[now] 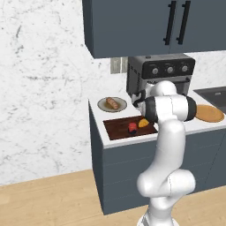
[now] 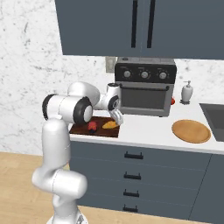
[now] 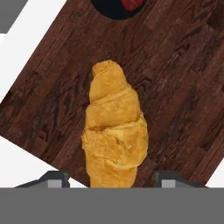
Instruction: From the different types of pastries on the counter, select a croissant and place it on the cutting board. Then retrieve a jar of jam from the cabinet and place it alongside the croissant on the cutting board.
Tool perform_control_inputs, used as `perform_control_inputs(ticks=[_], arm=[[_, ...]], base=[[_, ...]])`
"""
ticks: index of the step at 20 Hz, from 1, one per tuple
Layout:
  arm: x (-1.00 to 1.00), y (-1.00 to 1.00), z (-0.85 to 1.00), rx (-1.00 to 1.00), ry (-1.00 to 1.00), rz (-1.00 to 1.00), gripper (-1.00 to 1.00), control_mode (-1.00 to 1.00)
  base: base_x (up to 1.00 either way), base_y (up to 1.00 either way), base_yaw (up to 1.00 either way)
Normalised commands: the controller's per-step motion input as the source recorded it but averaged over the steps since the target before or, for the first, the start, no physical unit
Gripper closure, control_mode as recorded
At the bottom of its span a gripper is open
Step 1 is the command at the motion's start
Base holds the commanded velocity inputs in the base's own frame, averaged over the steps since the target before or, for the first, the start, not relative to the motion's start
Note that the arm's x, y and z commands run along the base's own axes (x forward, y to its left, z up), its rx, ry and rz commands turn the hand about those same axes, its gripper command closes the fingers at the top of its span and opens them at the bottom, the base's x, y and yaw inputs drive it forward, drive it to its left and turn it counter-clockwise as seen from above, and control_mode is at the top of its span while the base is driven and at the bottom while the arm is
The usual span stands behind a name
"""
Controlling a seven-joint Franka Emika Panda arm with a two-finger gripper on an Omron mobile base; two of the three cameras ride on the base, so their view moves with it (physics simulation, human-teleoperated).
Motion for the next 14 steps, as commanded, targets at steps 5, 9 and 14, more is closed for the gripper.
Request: perform_control_inputs(ticks=[5, 9, 14], arm=[[-0.61, -0.03, 0.11, 0.00, 0.01, 0.05, -1.00, -1.00], [-0.57, 0.38, 0.77, -0.03, -0.01, 0.05, -1.00, -1.00], [-0.37, 0.26, 0.99, -0.11, -0.08, 0.04, -1.00, -1.00]], base=[[0.00, 0.00, 0.00], [0.00, 0.00, 0.00], [0.00, 0.00, 0.00]])
